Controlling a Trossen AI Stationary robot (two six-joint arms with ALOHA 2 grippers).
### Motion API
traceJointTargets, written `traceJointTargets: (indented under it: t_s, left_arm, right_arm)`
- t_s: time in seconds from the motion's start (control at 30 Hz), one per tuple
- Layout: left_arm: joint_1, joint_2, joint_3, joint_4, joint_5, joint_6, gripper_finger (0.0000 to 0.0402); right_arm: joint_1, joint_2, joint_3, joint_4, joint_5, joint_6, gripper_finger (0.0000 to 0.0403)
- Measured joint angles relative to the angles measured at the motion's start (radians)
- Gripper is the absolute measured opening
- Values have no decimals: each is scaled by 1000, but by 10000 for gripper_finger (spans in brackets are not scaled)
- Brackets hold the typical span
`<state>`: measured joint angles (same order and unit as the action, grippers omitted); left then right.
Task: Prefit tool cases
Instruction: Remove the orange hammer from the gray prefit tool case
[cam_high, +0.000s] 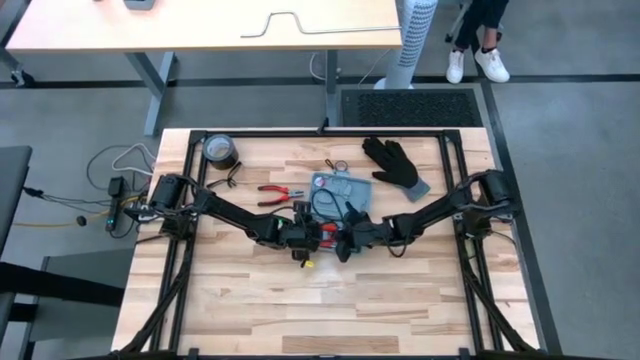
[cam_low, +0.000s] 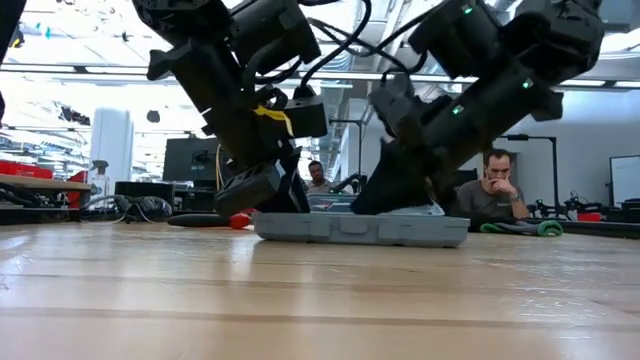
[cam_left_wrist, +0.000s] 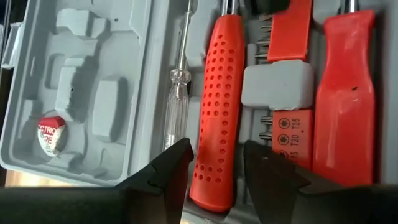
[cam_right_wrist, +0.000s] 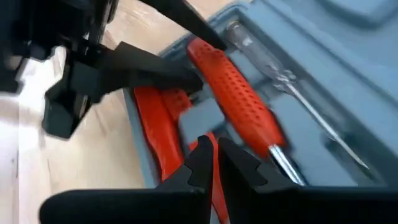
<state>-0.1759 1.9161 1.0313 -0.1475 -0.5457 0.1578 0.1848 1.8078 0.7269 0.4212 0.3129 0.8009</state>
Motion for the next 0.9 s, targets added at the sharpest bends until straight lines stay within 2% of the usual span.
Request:
traceJointTargets:
  t_s: [0.13, 0.4, 0.9]
  left_arm:
    - [0, 10, -2, -17, -16, 19, 146]
    - [12, 17, 0, 20, -127, 94, 146]
    - [30, 16, -2, 71, -183, 81, 146]
  right_arm:
    - [20, 56, 37, -2, 18, 16, 36]
    - [52, 59, 50, -32, 4, 50, 36]
    - [100, 60, 50, -37, 13, 104, 36]
